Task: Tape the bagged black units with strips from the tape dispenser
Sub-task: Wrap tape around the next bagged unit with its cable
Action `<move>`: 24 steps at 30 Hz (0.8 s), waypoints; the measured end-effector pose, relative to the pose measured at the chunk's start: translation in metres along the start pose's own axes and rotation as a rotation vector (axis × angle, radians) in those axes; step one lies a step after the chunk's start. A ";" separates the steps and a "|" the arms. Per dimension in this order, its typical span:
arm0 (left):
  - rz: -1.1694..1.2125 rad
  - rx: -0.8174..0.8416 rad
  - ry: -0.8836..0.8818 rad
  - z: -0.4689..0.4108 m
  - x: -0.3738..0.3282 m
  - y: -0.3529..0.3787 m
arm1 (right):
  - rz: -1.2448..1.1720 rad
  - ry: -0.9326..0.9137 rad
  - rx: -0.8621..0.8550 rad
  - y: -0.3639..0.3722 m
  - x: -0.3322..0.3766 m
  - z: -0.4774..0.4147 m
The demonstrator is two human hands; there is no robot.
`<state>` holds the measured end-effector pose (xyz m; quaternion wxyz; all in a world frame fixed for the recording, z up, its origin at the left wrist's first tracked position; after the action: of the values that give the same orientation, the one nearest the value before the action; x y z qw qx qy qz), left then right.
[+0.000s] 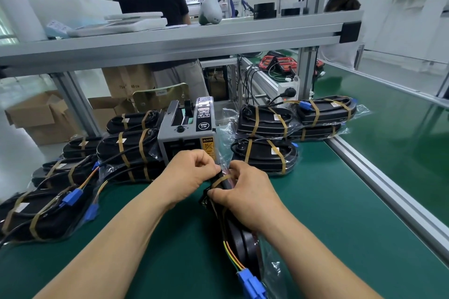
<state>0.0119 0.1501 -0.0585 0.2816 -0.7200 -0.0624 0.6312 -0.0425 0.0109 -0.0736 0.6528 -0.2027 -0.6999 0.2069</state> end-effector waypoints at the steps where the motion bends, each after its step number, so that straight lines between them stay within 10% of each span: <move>1: -0.032 -0.024 0.009 0.000 0.001 -0.001 | -0.001 0.002 -0.001 0.000 0.000 0.000; 24: 0.630 -0.036 -0.281 0.014 0.023 0.021 | 0.031 -0.024 0.020 -0.003 0.009 0.005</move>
<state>-0.0021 0.1474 -0.0889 0.0487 -0.6148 0.1140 0.7789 -0.0480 0.0134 -0.0654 0.6432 -0.2046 -0.7023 0.2262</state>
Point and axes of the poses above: each hand's wrist, its own z-axis away from the middle knuckle, its own y-axis out of the palm, x = y × z, the point moved 5 cm from there along -z, towards the middle knuckle, and after that the axes turned 5 degrees about x, right-handed, at the moved point
